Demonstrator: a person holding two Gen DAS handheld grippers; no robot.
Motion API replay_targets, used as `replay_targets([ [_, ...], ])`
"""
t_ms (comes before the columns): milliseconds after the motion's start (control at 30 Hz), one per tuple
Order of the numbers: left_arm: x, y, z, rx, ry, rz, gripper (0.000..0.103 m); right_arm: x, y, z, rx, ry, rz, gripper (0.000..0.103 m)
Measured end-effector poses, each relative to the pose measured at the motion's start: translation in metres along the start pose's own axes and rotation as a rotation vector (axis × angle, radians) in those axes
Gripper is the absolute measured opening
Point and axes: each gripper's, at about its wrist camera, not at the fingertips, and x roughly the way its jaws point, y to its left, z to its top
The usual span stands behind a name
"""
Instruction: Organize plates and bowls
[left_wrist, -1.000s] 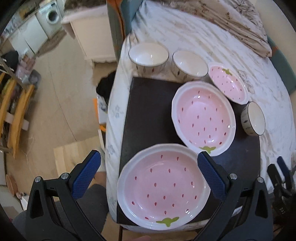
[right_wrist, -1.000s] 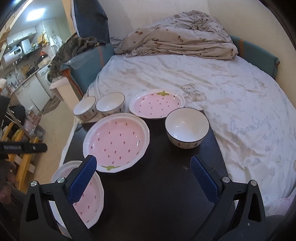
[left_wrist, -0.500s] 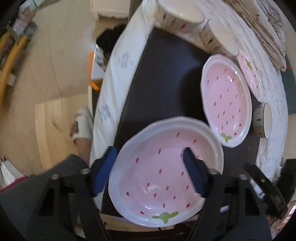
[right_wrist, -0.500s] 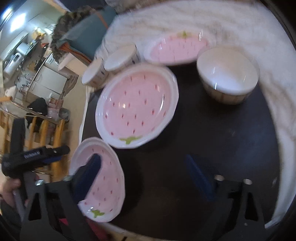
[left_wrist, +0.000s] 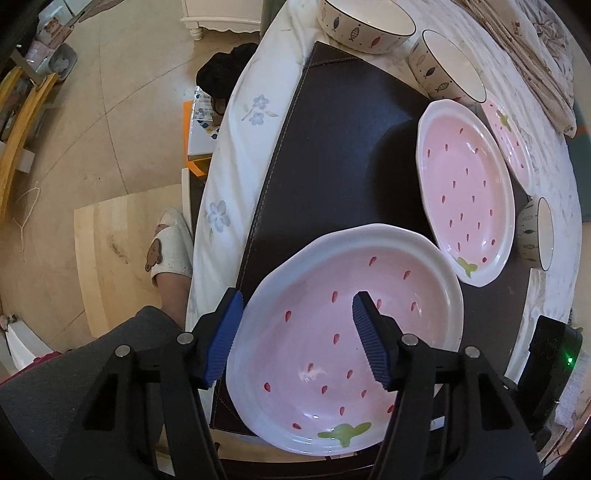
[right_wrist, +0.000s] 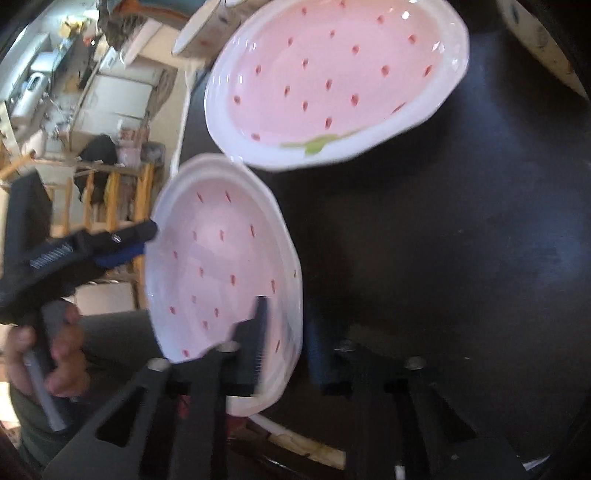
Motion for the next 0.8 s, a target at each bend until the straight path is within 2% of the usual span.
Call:
replay_targets([
  [100, 0.0, -0.003, -0.004, 0.005, 0.017, -0.048, 0.058, -0.008, -0.011, -0.006, 0.038, 0.002, 0.05, 0.008],
  [233, -0.002, -0.017, -0.015, 0.049, 0.01, -0.067, 0.058, -0.022, -0.026, -0.02, 0.062, -0.009, 0.039, 0.007],
  [467, 0.013, -0.052, -0.029, 0.139, 0.043, -0.073, 0.058, -0.064, -0.067, -0.039, 0.15, -0.09, -0.009, 0.008],
  [633, 0.012, -0.065, -0.042, 0.19, -0.012, -0.073, 0.058, -0.086, -0.089, -0.04, 0.208, -0.153, -0.039, 0.011],
  [800, 0.026, -0.072, -0.046, 0.211, 0.049, -0.11, 0.058, -0.086, -0.091, -0.04, 0.204, -0.142, -0.067, 0.013],
])
